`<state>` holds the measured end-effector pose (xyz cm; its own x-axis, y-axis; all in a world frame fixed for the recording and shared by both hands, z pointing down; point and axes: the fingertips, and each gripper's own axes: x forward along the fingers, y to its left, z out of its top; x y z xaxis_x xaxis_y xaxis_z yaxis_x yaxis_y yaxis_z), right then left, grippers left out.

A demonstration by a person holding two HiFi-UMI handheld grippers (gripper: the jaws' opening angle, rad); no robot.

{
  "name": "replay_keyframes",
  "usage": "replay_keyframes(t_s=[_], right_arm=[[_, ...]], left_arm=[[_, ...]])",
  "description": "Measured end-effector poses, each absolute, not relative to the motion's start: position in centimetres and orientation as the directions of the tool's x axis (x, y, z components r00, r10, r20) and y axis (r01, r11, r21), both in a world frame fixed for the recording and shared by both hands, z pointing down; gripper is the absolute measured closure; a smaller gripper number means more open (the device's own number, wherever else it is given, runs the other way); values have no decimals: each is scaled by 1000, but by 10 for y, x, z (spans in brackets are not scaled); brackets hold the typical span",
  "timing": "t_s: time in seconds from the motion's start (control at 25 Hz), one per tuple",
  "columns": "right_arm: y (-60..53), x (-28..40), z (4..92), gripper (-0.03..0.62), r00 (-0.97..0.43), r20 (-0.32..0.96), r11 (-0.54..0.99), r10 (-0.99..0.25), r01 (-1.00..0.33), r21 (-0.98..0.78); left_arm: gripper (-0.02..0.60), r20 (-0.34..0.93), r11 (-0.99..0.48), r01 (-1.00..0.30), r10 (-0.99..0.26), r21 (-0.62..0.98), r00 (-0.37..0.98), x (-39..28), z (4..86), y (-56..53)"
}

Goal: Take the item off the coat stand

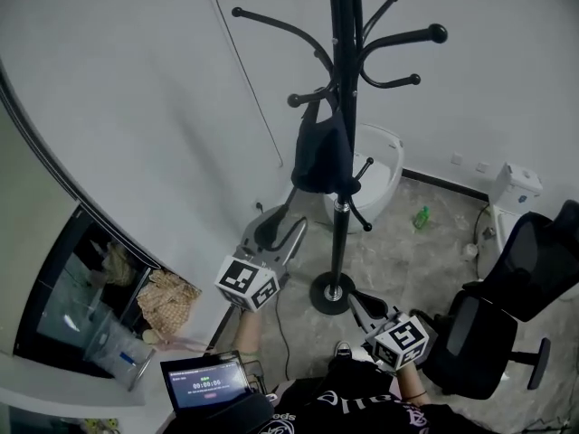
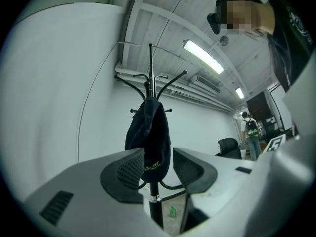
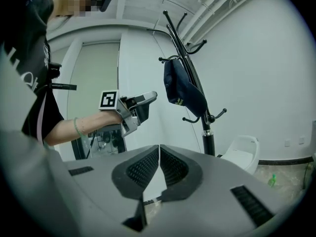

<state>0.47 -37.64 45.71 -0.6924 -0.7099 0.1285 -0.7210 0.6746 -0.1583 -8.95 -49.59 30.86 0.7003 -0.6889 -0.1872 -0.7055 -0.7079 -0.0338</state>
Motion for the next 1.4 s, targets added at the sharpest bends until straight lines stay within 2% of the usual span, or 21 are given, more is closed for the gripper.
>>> replay_keyframes(t_s=[0.36,0.6,0.64,0.72,0.76,0.88,1.4], right_arm=[[-416,10,460,576,-752,133,732,-646,-659,-172],[-434,15,462,576,-766,114,746,-632,-642,-176],[-437,16,462,576,-768,114,747,-630,-640,-178],[-440,18,461,576,-770,118,746,-627,-638,-192],[-441,20,461,576,-770,120,744,-627,-637,-203],[-446,25,464,576,-766,127,738,-630,-641,-211],[-440,25,475,576,-774,137,743,-618,-632,-220]], left_arm=[[357,-225,-653,-743,-710,-146,667,-64,249,-559],[354,-161,-661,-730,-712,-173,683,-45,254,-595],[377,-147,-658,-733,-718,-174,680,-46,259,-599],[480,-142,-665,-729,-715,-162,684,-46,263,-601],[511,-151,-671,-727,-711,-144,687,-46,263,-601],[554,-195,-676,-733,-711,-77,676,-52,256,-601],[565,-380,-603,-797,-734,-17,563,-97,191,-564]])
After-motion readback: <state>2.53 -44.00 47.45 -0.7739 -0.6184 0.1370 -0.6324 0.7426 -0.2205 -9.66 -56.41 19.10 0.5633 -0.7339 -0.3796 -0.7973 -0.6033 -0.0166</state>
